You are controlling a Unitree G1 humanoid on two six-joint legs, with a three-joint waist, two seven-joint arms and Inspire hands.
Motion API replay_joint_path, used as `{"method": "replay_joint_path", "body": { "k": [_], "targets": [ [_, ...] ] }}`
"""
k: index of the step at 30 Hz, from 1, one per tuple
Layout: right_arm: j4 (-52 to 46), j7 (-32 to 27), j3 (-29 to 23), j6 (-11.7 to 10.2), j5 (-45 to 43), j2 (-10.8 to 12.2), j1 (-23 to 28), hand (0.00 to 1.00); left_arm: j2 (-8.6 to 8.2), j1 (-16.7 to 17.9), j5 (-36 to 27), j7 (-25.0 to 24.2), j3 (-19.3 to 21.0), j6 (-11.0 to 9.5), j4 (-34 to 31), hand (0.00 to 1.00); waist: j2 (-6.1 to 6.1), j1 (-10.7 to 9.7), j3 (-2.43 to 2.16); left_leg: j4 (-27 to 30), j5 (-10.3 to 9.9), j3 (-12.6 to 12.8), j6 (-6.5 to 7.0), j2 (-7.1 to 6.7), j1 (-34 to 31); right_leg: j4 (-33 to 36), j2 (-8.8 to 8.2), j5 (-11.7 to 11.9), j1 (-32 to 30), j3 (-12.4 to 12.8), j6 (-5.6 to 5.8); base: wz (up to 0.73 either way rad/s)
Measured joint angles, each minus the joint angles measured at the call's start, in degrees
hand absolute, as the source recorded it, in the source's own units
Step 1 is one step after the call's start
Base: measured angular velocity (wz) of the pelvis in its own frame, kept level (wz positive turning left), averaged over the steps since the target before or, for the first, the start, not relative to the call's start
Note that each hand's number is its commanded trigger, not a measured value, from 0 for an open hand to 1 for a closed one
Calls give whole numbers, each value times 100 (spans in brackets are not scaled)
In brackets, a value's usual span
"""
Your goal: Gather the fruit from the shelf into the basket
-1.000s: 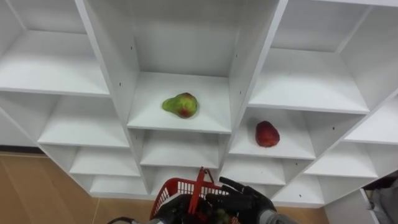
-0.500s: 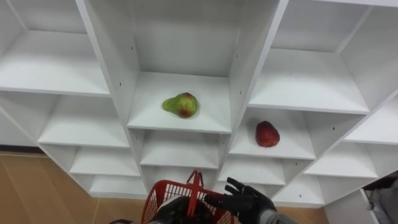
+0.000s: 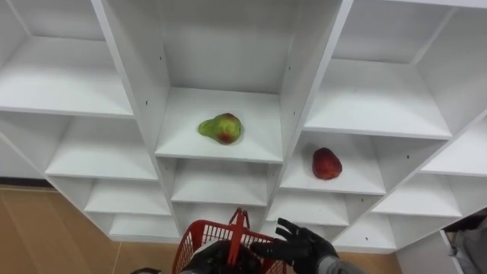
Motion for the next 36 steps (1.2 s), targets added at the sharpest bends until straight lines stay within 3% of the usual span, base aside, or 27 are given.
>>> {"method": "replay_joint_path", "body": {
  "k": [5, 16, 21, 29, 36],
  "targets": [
    [-1207, 114, -7, -84, -877, -125, 40, 0, 14, 105, 2, -14, 228, 1, 1, 100, 6, -3, -6, 21, 0, -5, 0, 1, 27, -2, 15, 0, 41, -5, -1, 0],
    [-2253, 510, -14, -1, -2058, -234, 467, 0, 14, 335, 70, -38, 1082, -3, 137, 100, 51, 42, -35, 18, -2, -81, 2, 11, 33, 15, 7, -1, 90, -109, -1, 5],
    [-3009, 774, -28, 55, -2498, -417, 468, 0, 2, 351, 144, 1, 1131, -4, 135, 100, 94, 49, -76, 25, -2, -83, 2, 3, 46, 29, 11, 0, 94, -97, -2, 0],
    [-4113, 1191, -36, 312, -3100, -432, 545, 0, -61, 321, 163, 48, 1131, -4, 454, 100, 127, 29, -55, -40, -3, -86, 5, 17, 139, 24, 8, 1, 177, -90, -2, 0],
    [-4780, 1345, -305, 318, -3387, -434, 548, 0, -120, 349, 186, 123, 1131, -14, 676, 100, 193, 76, -26, -93, -1, -49, 6, 19, 204, 33, 22, 1, 182, -25, -3, -4]
  ]
}}
